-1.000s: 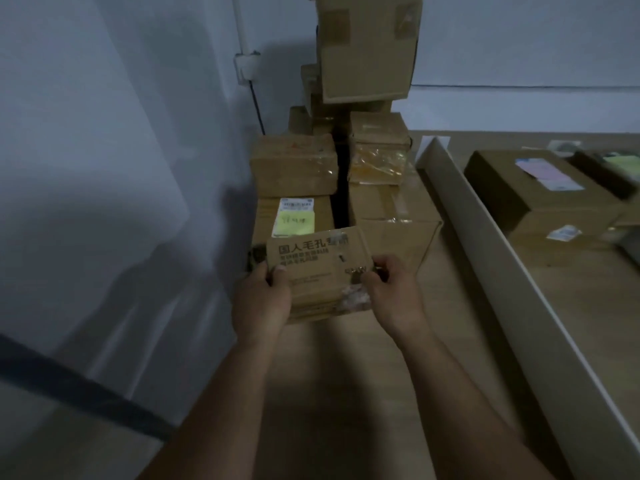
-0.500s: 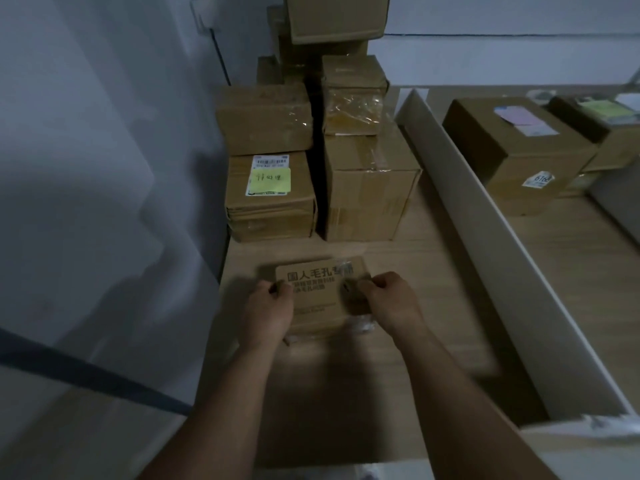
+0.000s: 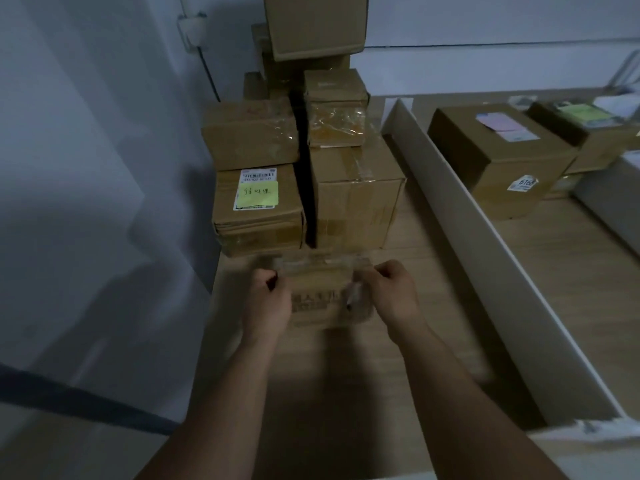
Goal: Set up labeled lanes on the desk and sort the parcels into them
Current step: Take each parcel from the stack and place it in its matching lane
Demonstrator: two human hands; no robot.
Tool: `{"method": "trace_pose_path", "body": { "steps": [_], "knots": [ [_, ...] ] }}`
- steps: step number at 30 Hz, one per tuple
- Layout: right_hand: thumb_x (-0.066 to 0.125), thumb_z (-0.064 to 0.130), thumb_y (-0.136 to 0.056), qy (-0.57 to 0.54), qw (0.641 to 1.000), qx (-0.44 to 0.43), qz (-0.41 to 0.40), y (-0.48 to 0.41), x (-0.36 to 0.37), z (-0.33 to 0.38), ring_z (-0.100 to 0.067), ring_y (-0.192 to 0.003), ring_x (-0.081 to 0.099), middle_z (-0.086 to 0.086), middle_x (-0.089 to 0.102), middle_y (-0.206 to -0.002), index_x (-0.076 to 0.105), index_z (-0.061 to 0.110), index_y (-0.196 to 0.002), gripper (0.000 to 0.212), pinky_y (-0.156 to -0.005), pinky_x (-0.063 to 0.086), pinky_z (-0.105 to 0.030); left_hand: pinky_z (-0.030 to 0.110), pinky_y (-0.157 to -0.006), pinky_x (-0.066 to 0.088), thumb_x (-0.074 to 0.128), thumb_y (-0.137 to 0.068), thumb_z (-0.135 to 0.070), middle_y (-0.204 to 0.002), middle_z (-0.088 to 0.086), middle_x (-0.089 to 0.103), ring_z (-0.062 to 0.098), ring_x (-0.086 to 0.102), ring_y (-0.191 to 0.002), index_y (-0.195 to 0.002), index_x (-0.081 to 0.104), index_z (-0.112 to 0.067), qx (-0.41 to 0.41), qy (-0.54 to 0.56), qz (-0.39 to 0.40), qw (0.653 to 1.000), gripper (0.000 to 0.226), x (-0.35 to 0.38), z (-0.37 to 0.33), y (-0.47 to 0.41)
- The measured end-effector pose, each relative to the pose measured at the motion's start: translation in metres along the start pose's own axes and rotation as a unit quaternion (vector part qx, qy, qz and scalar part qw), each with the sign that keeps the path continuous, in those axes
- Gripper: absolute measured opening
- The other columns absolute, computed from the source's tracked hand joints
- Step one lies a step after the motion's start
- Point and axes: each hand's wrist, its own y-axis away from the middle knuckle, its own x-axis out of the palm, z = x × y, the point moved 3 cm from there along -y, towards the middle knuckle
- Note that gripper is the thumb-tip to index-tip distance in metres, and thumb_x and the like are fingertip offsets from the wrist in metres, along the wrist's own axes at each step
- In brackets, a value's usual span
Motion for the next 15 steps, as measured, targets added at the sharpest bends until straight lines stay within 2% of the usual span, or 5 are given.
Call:
{"method": "trace_pose_path", "body": {
  "steps": [2,7,9,12,15],
  "knots": [
    [0.053,0.004,-0.083,-0.034,0.999,0.004,0.003,0.0,0.002,-0.01,-0.026,-0.087,0.064,-0.009,0.066,-0.09,0.055,0.015,-0.09,0.013,-0.071,0.051,-0.033,0.031,-0.063,0.046,0.054,-0.092,-0.025,-0.096,0.003,0.063,0.013,0.056,-0.076,-0.107,0.054,-0.017,0.012,0.001,-0.011,1.0,0.017,0.003,0.005,-0.003],
    [0.048,-0.003,-0.084,-0.063,0.997,-0.008,0.032,0.006,0.004,-0.012,-0.015,-0.078,0.066,-0.001,0.069,-0.086,0.058,0.021,-0.106,0.034,-0.068,0.048,-0.024,0.031,-0.068,0.04,0.046,-0.093,-0.028,-0.087,0.002,0.06,0.022,0.054,-0.077,-0.115,0.054,-0.02,0.024,0.002,0.013,1.0,0.025,0.005,0.009,0.0],
    [0.055,0.016,-0.09,-0.047,0.999,-0.005,0.023,0.005,0.003,-0.01,-0.017,-0.082,0.062,0.002,0.065,-0.085,0.059,0.019,-0.099,0.01,-0.066,0.044,-0.026,0.029,-0.062,0.037,0.046,-0.094,-0.031,-0.082,0.0,0.058,0.016,0.052,-0.071,-0.107,0.056,-0.016,0.029,0.004,-0.001,1.0,0.022,0.003,0.007,0.003],
    [0.052,0.054,-0.087,-0.012,1.0,0.019,0.012,0.004,0.004,-0.009,-0.022,-0.088,0.061,-0.003,0.063,-0.091,0.056,0.016,-0.092,0.039,-0.075,0.049,-0.035,0.03,-0.064,0.038,0.046,-0.091,-0.05,-0.083,-0.004,0.058,0.014,0.053,-0.076,-0.097,0.054,-0.014,0.001,0.012,-0.021,1.0,0.037,0.0,0.005,0.004],
    [0.05,0.059,-0.085,0.022,0.998,0.049,-0.02,0.005,0.001,-0.011,-0.024,-0.086,0.061,-0.005,0.063,-0.091,0.058,0.013,-0.095,0.047,-0.081,0.052,-0.041,0.04,-0.078,0.05,0.046,-0.085,-0.063,-0.088,0.0,0.062,0.021,0.06,-0.083,-0.097,0.052,-0.017,-0.037,0.003,-0.01,0.999,0.048,-0.001,0.012,0.004]
  ]
}}
